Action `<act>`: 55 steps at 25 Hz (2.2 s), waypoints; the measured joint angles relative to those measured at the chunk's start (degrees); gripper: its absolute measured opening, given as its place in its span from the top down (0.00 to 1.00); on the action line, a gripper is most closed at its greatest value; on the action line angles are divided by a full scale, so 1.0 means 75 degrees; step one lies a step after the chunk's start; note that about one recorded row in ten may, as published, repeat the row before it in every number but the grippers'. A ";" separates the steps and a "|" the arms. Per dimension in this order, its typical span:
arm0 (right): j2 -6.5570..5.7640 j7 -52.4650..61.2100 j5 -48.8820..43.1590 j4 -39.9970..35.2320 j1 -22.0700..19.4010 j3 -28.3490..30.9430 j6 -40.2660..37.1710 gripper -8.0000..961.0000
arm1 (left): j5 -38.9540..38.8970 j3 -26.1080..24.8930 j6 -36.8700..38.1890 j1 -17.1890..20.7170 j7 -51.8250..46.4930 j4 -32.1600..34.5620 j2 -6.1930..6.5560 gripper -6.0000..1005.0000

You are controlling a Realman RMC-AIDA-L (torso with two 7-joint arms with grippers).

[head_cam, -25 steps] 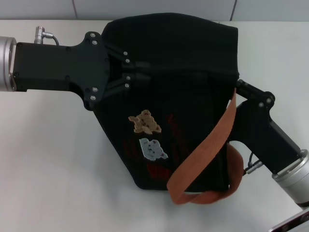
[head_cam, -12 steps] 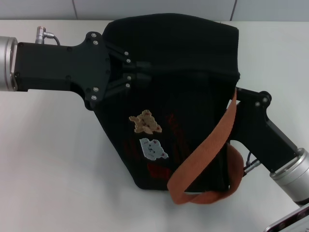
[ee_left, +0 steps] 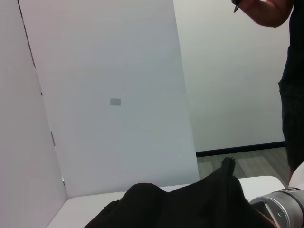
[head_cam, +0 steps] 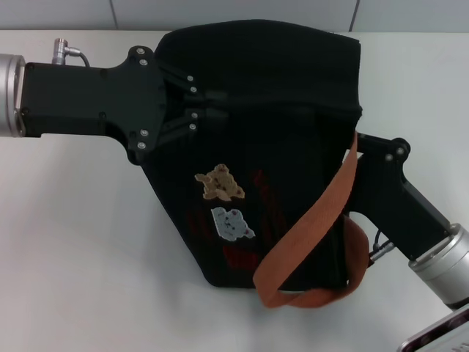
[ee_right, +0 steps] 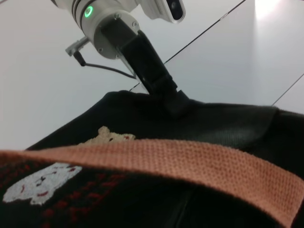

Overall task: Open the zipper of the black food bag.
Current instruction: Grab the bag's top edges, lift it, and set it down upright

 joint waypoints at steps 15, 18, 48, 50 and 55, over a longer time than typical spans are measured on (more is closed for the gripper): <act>0.0000 0.0031 0.0000 -0.0221 -0.0119 -0.0038 0.0153 0.99 | -0.0085 -0.0272 -0.0055 0.0068 0.0062 -0.0132 0.0036 0.90; -0.0002 0.0109 -0.0001 -0.0353 -0.0227 -0.0042 0.0163 0.99 | -0.0090 -0.0435 -0.0059 0.0081 0.0085 -0.0303 0.0055 0.90; -0.0042 0.1200 0.0000 -0.1148 -0.0471 -0.0335 0.0648 0.95 | -0.0010 -0.1910 -0.0060 0.0512 0.0681 -0.1448 0.0341 0.90; -0.0042 0.1309 0.0000 -0.1199 -0.0453 -0.0335 0.0647 0.94 | -0.0011 -0.1940 -0.0059 0.0555 0.0731 -0.1560 0.0381 0.90; -0.0056 0.1787 0.0000 -0.1299 -0.0380 -0.0334 0.0570 0.93 | -0.0011 -0.2044 -0.0058 0.0797 0.0934 -0.1700 0.0408 0.90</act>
